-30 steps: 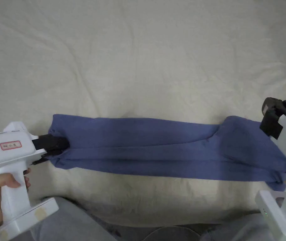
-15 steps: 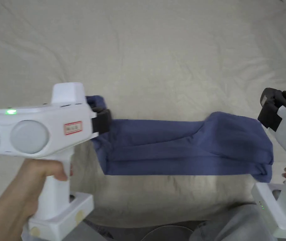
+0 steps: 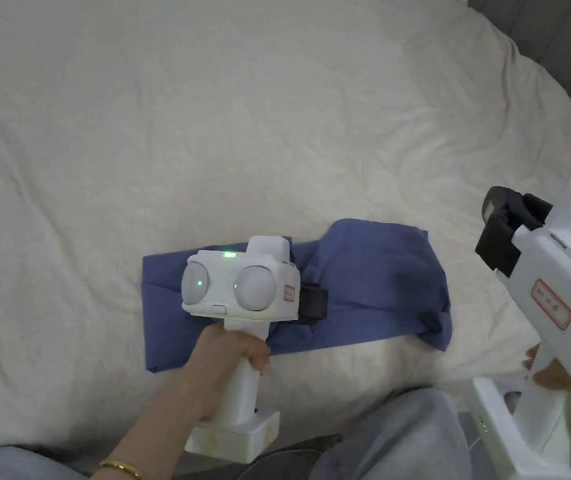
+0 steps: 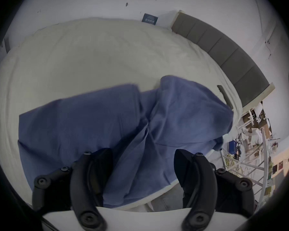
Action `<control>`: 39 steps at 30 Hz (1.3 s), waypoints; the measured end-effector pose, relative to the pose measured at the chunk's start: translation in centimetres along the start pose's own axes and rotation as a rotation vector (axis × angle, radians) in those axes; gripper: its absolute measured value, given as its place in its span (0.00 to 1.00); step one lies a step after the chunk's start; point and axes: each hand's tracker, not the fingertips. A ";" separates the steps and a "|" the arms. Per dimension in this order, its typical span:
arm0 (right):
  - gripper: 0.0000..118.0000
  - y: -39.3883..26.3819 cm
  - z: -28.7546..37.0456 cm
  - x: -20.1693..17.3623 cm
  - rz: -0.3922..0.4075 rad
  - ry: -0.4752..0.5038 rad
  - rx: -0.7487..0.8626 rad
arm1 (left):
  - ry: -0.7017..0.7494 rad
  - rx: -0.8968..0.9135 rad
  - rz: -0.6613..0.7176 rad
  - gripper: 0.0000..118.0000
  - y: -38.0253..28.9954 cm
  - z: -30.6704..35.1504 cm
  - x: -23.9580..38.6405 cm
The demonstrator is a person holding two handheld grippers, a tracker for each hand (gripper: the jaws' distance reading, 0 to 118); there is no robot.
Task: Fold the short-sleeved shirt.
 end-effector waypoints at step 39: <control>0.01 1.5 0.6 -0.7 0.001 0.023 0.042 | -0.271 0.376 0.138 1.00 3.1 11.0 -4.8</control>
